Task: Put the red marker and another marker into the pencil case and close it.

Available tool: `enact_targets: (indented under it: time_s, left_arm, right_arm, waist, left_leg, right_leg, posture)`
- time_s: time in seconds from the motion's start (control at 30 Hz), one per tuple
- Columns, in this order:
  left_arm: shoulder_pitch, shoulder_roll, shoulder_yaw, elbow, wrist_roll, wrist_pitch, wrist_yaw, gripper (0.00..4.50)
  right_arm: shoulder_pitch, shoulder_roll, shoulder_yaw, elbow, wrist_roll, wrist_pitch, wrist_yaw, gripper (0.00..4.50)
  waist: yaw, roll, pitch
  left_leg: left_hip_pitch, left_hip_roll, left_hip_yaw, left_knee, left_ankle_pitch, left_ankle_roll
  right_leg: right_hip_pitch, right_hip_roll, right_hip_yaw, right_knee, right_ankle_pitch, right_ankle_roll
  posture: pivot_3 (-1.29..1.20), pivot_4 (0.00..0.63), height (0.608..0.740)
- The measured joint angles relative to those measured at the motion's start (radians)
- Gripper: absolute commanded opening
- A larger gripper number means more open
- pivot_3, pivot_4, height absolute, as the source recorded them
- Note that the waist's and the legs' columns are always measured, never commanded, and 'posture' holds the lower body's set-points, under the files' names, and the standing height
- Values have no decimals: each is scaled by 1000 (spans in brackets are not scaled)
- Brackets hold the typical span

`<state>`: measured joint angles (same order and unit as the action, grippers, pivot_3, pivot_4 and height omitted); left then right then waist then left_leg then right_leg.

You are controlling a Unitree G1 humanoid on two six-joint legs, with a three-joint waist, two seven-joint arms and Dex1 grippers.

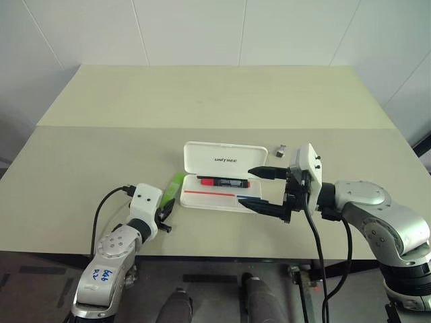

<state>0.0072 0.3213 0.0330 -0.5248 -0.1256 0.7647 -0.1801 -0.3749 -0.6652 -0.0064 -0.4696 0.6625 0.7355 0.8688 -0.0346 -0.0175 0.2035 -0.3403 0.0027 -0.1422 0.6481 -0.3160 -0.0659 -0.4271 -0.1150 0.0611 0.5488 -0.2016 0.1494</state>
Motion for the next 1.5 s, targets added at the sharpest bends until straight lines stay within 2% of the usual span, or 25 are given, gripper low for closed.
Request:
enact_targets:
  time_s: [0.27,0.53,0.7,0.93,1.03,1.1,1.23,1.37,1.5]
  left_arm:
    - [-37,55,41,13,-11,45,-20,1098]
    - [-138,135,127,112,-10,76,-30,1098]
    - [-274,184,191,206,-35,42,-77,1098]
    - [-527,235,227,364,-91,-180,-203,1098]
    - [-630,237,202,387,-136,-288,-317,1098]
    - [-656,239,164,398,-157,-355,-407,1098]
    - [-709,232,57,453,-189,-431,-593,1098]
    - [-795,210,3,486,-229,-425,-688,1098]
    - [-777,212,-54,458,-264,-386,-779,1098]
  right_arm:
    - [0,-5,0,1,-1,-14,1,4500]
    - [-1,-13,0,5,-4,-20,4,4500]
    - [-2,-20,0,7,-5,-26,6,4500]
    - [-2,-29,-1,6,-5,-31,2,4500]
    - [-1,-29,-1,5,-5,-31,-7,4500]
    - [0,-29,-1,4,-5,-31,-11,4500]
    - [15,-31,-5,-2,-5,-31,-28,4500]
    - [43,-34,-26,-22,-5,-31,-50,4500]
    - [85,-37,-60,-72,-4,-28,-87,4500]
  waist:
    - [-25,-1,-1]
    - [-18,-1,0]
    - [4,-2,1]
    - [14,-4,1]
    - [13,-4,1]
    - [10,-4,2]
    - [10,-4,2]
    - [11,-3,2]
    - [6,-3,2]
  left_leg:
    - [-3,3,1,0,-1,-1]
    - [-4,9,2,-3,-3,-5]
    - [-4,9,2,-2,-3,-6]
    - [-7,9,3,-1,-4,-7]
    - [-10,9,3,-2,-4,-8]
    - [-10,9,4,-2,-5,-9]
    - [-15,9,5,-2,-5,-9]
    - [-15,9,5,-2,-5,-9]
    - [-15,9,7,-2,-6,-8]
  right_leg:
    - [3,1,-2,-16,6,2]
    - [-3,6,-2,-6,4,-6]
    - [-4,6,-2,-5,3,-6]
    - [-4,6,-2,-7,4,-4]
    - [-5,6,-2,-6,6,0]
    - [-6,6,-2,-6,13,12]
    - [-13,6,-2,-5,14,14]
    - [-13,6,-2,-5,14,15]
    - [-13,6,0,-5,14,15]
  posture:
    - [0,150,740]
    - [0,150,740]
    - [0,150,740]
    - [0,150,740]
    - [0,150,740]
    - [0,150,740]
    - [0,150,740]
    - [0,150,740]
    - [0,150,740]
